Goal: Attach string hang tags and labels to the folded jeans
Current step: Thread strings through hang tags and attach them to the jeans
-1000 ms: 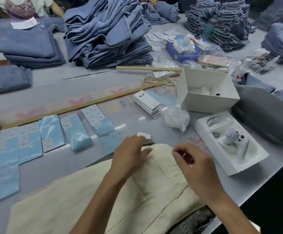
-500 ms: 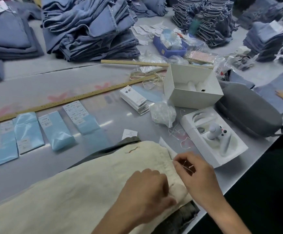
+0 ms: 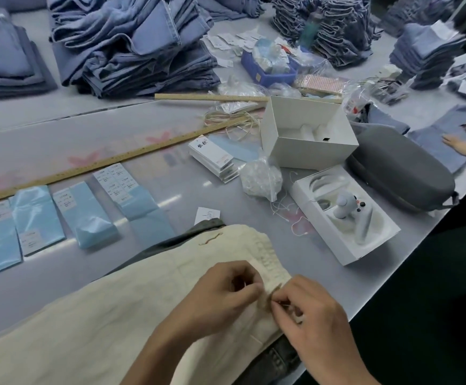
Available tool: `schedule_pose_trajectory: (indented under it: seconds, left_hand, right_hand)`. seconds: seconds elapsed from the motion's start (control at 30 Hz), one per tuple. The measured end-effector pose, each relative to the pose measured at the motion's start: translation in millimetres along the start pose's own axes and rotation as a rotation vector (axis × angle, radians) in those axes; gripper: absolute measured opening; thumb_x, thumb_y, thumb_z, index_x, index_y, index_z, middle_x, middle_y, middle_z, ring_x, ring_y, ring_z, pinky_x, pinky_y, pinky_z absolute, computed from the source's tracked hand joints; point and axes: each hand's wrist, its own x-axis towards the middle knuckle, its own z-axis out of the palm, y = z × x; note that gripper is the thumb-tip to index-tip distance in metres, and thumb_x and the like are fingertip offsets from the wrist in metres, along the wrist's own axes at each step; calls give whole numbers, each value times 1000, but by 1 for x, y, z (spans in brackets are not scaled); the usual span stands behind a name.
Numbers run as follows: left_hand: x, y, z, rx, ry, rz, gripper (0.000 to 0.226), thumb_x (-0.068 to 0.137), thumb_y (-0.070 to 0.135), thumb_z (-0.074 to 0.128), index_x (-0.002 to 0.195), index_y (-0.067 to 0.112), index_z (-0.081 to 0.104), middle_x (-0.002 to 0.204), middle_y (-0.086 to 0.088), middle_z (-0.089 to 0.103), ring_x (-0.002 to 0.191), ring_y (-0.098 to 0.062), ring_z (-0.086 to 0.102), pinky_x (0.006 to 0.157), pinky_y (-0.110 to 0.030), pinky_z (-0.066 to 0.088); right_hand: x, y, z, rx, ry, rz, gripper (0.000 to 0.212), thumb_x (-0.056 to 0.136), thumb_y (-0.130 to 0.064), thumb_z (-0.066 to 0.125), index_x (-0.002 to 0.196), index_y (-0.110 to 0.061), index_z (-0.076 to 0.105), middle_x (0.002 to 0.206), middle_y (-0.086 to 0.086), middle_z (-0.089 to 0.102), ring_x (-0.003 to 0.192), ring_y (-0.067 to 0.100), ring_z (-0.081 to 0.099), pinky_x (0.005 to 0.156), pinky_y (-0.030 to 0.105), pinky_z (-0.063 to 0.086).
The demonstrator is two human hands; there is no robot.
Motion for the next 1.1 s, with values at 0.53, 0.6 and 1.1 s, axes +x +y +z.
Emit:
schedule_pose_trajectory:
  seconds: [0.53, 0.6, 1.1]
  left_hand:
    - [-16, -9, 7, -18, 394, 223, 8, 81, 17, 71, 80, 24, 76, 79, 4, 72, 63, -11, 65, 52, -25, 51]
    - [-22, -2, -1, -371, 477, 179, 5, 82, 16, 69, 80, 15, 73, 80, -9, 73, 67, -20, 67, 49, -31, 52]
    - [-39, 13, -36, -726, 524, 284, 47, 65, 46, 91, 85, 6, 77, 71, -14, 64, 54, -17, 46, 45, -19, 38]
  right_hand:
    - [-6, -17, 21, 52, 371, -31, 7, 79, -10, 82, 81, -15, 76, 84, -5, 68, 76, 20, 63, 74, 36, 56]
    - [-8, -15, 9, 113, 482, -28, 12, 89, -20, 70, 89, -11, 79, 96, 0, 69, 87, 21, 67, 81, 34, 56]
    - [-2, 4, -4, 133, 224, -154, 23, 95, -24, 61, 103, -9, 76, 104, -4, 69, 97, 15, 65, 84, 29, 55]
